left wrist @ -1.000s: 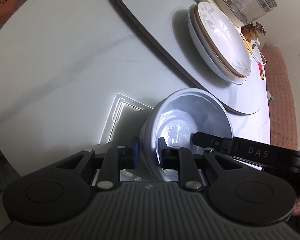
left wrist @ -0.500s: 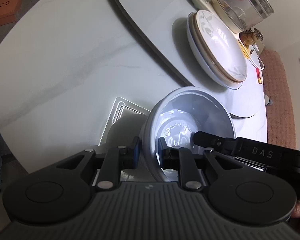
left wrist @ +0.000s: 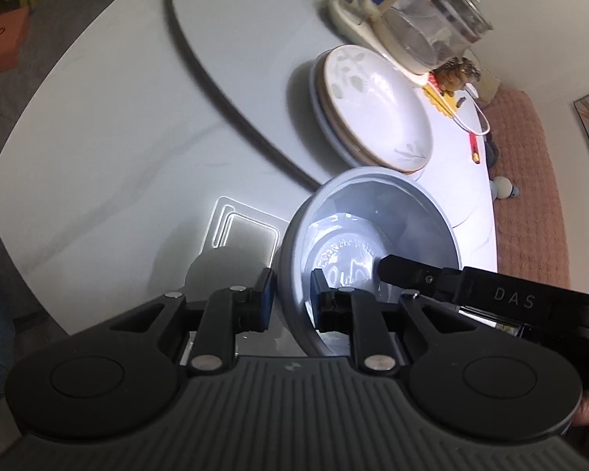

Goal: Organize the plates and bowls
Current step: 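Carry the light blue bowl with both grippers over the plate stack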

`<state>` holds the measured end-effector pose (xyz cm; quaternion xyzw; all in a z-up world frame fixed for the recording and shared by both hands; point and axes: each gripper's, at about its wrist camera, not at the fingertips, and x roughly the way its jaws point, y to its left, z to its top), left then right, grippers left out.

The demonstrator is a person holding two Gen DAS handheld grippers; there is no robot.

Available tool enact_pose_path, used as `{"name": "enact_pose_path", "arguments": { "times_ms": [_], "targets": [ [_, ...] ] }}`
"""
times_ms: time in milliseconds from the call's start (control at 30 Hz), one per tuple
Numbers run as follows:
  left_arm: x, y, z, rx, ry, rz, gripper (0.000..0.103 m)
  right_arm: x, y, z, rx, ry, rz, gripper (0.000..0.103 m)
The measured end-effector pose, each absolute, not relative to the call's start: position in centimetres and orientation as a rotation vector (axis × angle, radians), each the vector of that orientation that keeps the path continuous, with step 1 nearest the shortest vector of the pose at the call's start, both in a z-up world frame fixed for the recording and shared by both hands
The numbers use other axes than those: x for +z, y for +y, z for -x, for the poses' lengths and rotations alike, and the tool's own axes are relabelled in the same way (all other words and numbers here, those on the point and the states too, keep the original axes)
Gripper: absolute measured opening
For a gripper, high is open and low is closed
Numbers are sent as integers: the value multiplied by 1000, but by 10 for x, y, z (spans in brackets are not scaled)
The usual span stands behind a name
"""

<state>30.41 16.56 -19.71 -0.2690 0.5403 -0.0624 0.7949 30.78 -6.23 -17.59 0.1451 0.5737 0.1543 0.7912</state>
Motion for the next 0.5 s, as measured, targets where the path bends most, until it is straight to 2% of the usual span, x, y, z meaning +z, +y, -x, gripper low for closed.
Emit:
{"name": "enact_pose_path", "arguments": {
  "times_ms": [233, 500],
  "targets": [
    [-149, 164, -317, -186, 1114, 566, 21, -132, -69, -312, 291, 1162, -338, 29],
    [-115, 166, -327, -223, 1090, 555, 23, -106, -72, -320, 261, 1119, -382, 29]
  ]
}}
